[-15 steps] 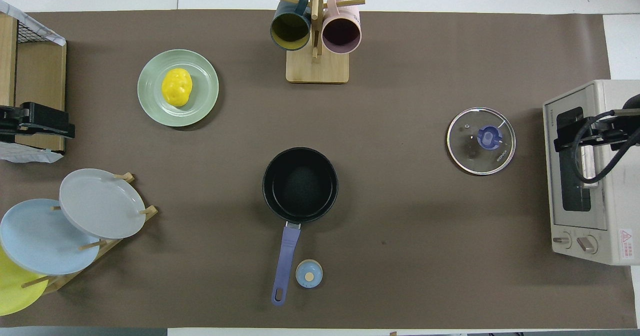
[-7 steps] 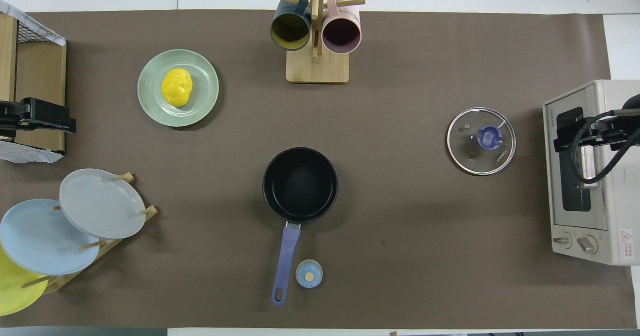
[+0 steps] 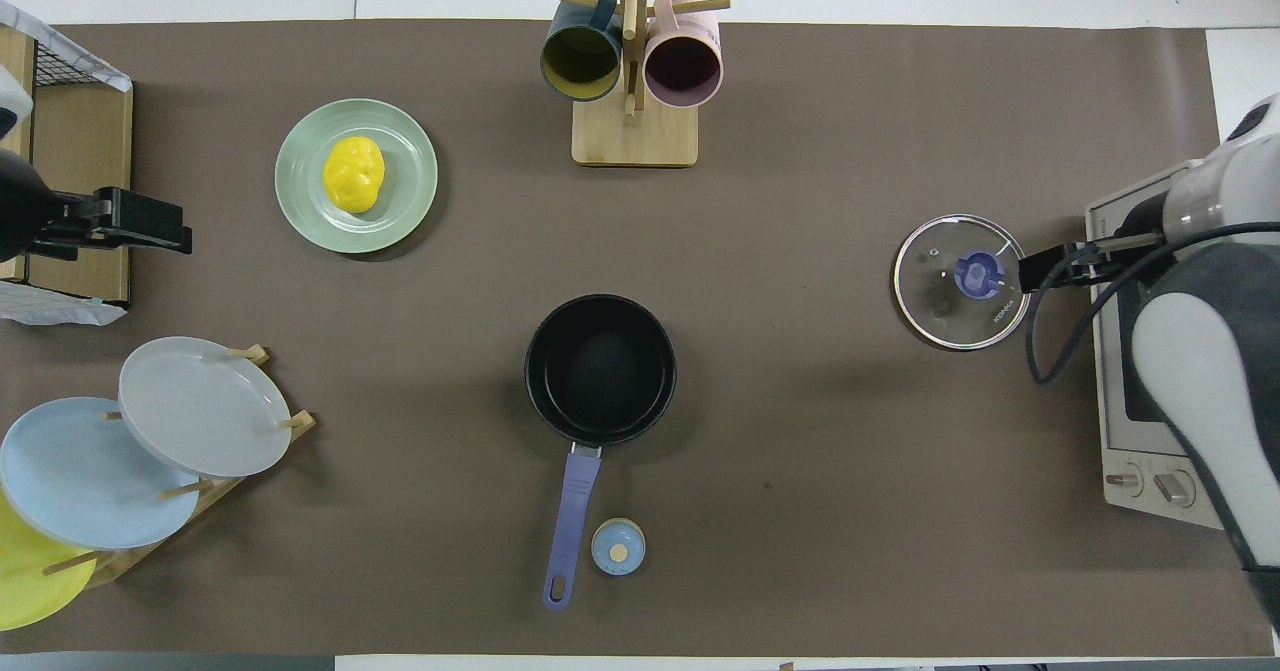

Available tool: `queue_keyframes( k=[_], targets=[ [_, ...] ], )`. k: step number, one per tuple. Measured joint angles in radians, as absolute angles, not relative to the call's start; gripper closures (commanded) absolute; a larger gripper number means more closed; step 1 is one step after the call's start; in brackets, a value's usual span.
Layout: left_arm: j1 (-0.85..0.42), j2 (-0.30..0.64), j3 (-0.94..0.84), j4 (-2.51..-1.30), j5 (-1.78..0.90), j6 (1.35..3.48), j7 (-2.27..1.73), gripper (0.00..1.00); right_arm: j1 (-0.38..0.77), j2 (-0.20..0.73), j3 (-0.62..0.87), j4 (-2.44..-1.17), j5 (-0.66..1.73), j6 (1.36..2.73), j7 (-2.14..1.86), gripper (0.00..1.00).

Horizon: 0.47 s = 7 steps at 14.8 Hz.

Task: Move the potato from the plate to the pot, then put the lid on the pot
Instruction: 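Reach the left gripper to the yellow potato while the right gripper reaches the lid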

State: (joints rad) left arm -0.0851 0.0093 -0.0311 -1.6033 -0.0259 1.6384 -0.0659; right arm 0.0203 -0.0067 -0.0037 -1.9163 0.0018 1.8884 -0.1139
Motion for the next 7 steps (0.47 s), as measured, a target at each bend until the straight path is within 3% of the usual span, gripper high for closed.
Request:
queue_keyframes(
  k=[4,7],
  targets=[
    [-0.100,0.106,-0.032,-1.606,-0.026,1.714,-0.051,0.00,0.020,0.063,-0.007,-2.075,0.002,2.139,-0.232,0.00],
    [-0.112,0.204,-0.033,-1.601,-0.026,1.785,-0.049,0.00,0.019,0.103,-0.010,-2.116,0.002,2.231,-0.290,0.00]
  ],
)
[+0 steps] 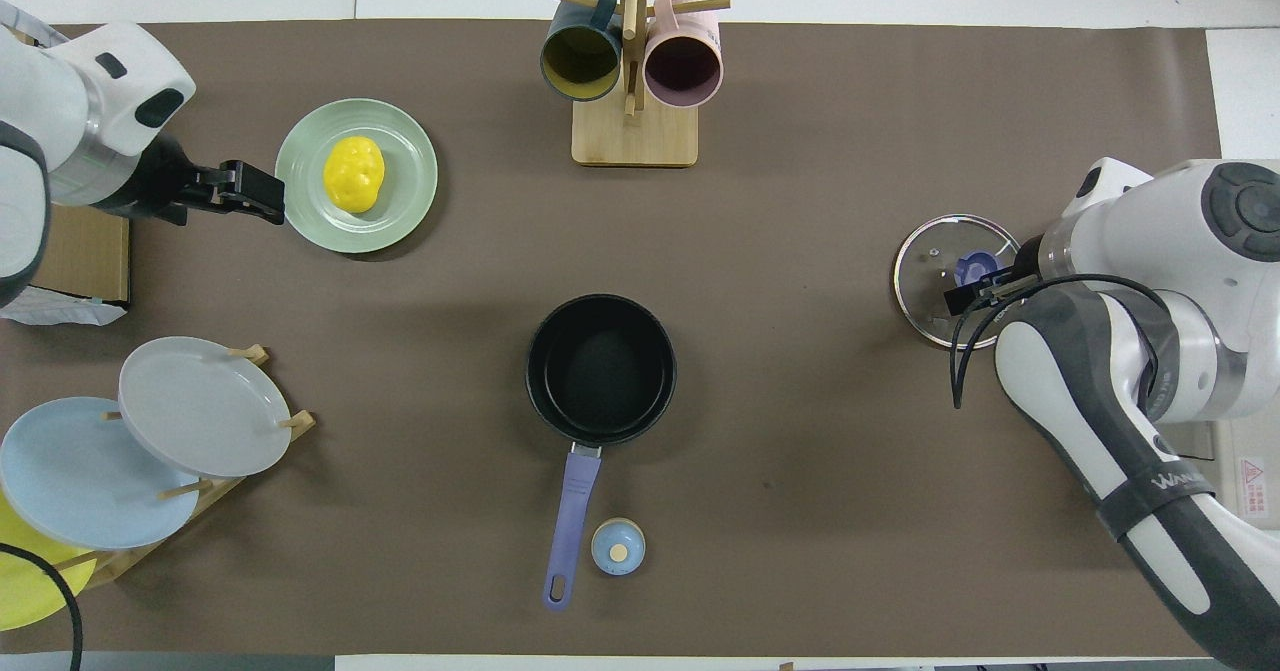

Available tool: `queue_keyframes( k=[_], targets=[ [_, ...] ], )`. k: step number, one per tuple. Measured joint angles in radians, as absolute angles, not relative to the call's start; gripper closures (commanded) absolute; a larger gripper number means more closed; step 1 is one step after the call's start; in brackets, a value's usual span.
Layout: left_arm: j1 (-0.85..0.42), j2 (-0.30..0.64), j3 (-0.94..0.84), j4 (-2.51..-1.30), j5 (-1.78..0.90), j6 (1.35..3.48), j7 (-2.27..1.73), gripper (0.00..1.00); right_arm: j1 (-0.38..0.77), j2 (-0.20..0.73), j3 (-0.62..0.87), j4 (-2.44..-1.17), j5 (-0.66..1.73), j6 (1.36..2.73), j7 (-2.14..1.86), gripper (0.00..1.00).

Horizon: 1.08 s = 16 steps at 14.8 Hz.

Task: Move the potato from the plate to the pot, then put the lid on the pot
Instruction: 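Reach the left gripper to the yellow potato while the right gripper reaches the lid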

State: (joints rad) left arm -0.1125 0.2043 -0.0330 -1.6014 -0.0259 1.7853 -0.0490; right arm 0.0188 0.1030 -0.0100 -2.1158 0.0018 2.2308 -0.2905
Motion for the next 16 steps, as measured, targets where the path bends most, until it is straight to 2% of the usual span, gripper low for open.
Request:
queue_keyframes(
  k=[5,11,16],
  targets=[
    [-0.115,0.346,-0.033,-1.574,-0.026,1.905,-0.049,0.00,0.015,0.127,-0.011,-2.167,0.002,2.342,-0.332,0.00],
    [-0.117,0.463,-0.033,-1.561,-0.026,2.029,-0.048,0.00,-0.006,0.178,-0.012,-2.169,0.002,2.399,-0.387,0.00],
    [-0.127,0.510,-0.033,-1.526,-0.034,2.049,-0.048,0.00,-0.007,0.179,-0.012,-2.167,0.002,2.400,-0.389,0.16]
  ],
)
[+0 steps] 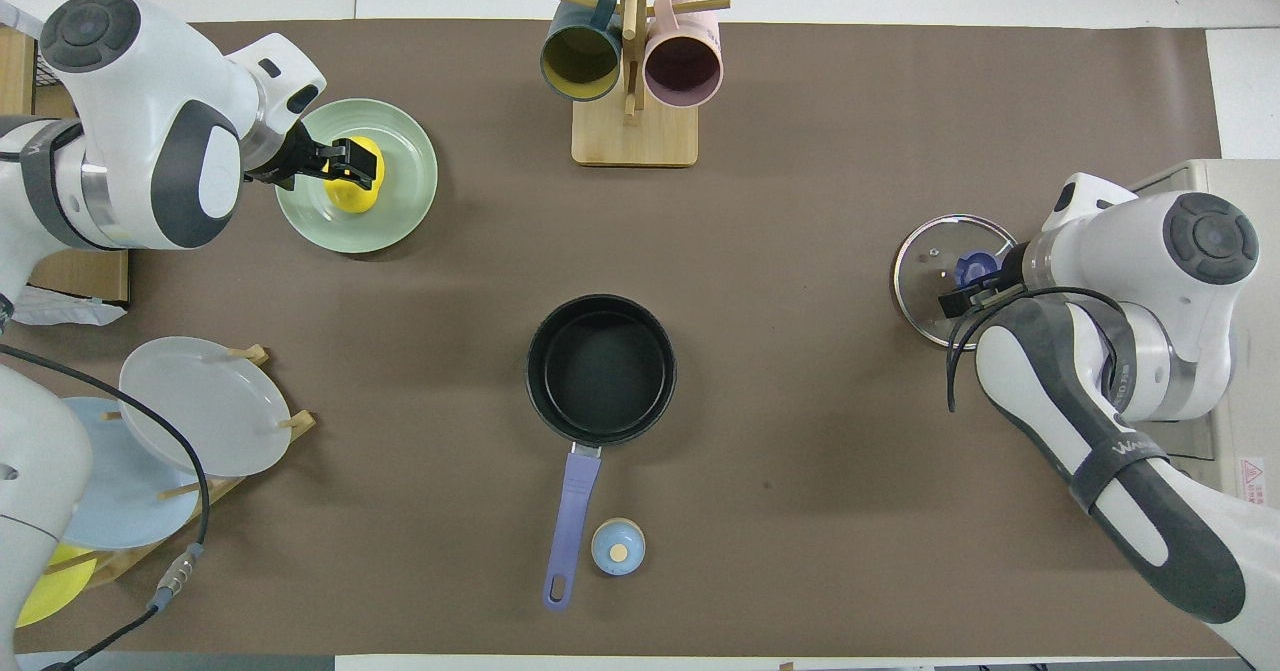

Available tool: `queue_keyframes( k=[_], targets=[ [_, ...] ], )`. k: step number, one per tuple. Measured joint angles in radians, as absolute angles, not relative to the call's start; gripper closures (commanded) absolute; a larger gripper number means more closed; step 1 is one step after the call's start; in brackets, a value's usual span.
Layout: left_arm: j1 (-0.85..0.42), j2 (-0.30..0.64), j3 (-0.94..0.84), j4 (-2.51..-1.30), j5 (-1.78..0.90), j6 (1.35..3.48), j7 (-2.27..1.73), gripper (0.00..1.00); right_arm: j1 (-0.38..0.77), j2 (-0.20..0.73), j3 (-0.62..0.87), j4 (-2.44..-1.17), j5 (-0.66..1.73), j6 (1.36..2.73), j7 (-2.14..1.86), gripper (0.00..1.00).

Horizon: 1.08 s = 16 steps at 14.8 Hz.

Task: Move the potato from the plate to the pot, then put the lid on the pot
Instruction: 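Reach the left gripper to the yellow potato while the right gripper reaches the lid, then grasp the potato with the left gripper and lift it off the plate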

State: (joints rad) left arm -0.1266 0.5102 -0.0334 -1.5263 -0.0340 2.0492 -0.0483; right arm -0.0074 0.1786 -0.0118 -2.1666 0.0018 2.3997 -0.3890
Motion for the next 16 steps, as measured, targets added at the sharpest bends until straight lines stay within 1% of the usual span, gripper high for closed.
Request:
queue_keyframes(
  k=[5,14,16],
  targets=[
    [-0.133,0.554,-0.034,-1.510,-0.038,2.072,-0.048,0.00,-0.007,0.179,-0.012,-2.164,0.002,2.400,-0.389,0.16],
    [-0.136,0.574,-0.034,-1.509,-0.038,2.123,-0.048,0.00,-0.007,0.180,-0.012,-2.155,0.002,2.408,-0.389,0.17],
    [-0.140,0.583,-0.034,-1.509,-0.038,2.133,-0.047,0.00,-0.007,0.180,-0.012,-2.154,0.002,2.408,-0.389,0.32]
  ],
)
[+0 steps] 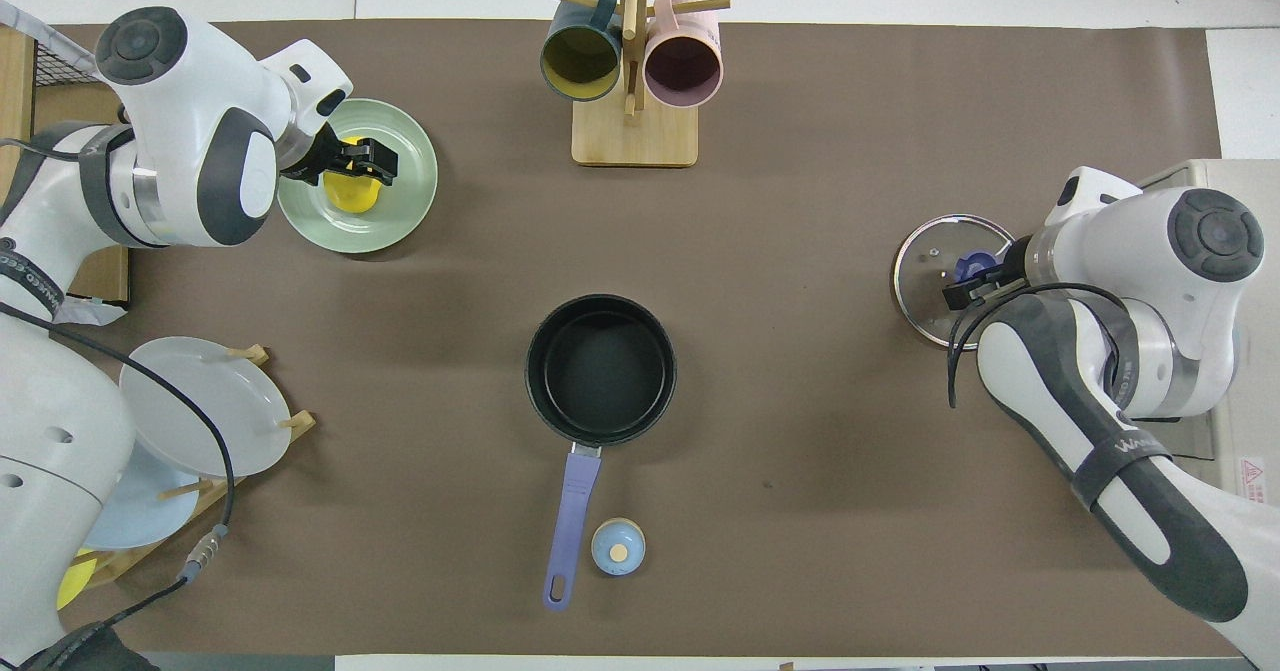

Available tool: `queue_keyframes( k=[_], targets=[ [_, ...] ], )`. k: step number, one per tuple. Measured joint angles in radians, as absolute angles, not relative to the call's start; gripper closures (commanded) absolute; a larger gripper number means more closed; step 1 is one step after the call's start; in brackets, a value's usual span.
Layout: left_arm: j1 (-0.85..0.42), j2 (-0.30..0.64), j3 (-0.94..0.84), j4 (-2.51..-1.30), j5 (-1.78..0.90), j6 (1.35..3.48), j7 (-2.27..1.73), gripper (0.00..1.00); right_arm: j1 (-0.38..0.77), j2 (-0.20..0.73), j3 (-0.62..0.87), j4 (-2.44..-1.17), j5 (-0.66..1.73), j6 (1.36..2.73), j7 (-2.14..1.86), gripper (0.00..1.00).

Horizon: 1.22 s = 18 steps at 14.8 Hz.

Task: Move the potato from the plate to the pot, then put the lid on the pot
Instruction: 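Grasp the potato with the left gripper and lift it off the plate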

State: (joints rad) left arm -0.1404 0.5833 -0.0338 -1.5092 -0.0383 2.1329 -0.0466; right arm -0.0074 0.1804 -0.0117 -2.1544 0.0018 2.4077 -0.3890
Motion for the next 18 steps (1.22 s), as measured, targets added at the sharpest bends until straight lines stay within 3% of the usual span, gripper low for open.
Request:
queue_keyframes(
  k=[3,5,8,16,18],
  targets=[
    [-0.147,0.588,-0.034,-1.509,-0.031,2.154,-0.045,0.00,-0.007,0.181,-0.011,-2.153,0.002,2.408,-0.389,0.58],
    [-0.149,0.588,-0.034,-1.509,-0.025,2.159,-0.044,0.00,-0.007,0.181,-0.011,-2.153,0.002,2.408,-0.389,0.70],
    [-0.149,0.591,-0.034,-1.509,-0.008,2.171,-0.041,0.00,-0.007,0.181,-0.011,-2.153,0.002,2.408,-0.389,0.98],
    [-0.151,0.600,-0.034,-1.511,0.022,2.181,-0.037,0.00,-0.002,0.185,-0.008,-2.122,0.002,2.360,-0.389,1.00],
    [-0.151,0.603,-0.034,-1.513,0.024,2.183,-0.037,0.07,0.013,0.186,-0.006,-2.064,0.002,2.287,-0.389,1.00]
  ],
)
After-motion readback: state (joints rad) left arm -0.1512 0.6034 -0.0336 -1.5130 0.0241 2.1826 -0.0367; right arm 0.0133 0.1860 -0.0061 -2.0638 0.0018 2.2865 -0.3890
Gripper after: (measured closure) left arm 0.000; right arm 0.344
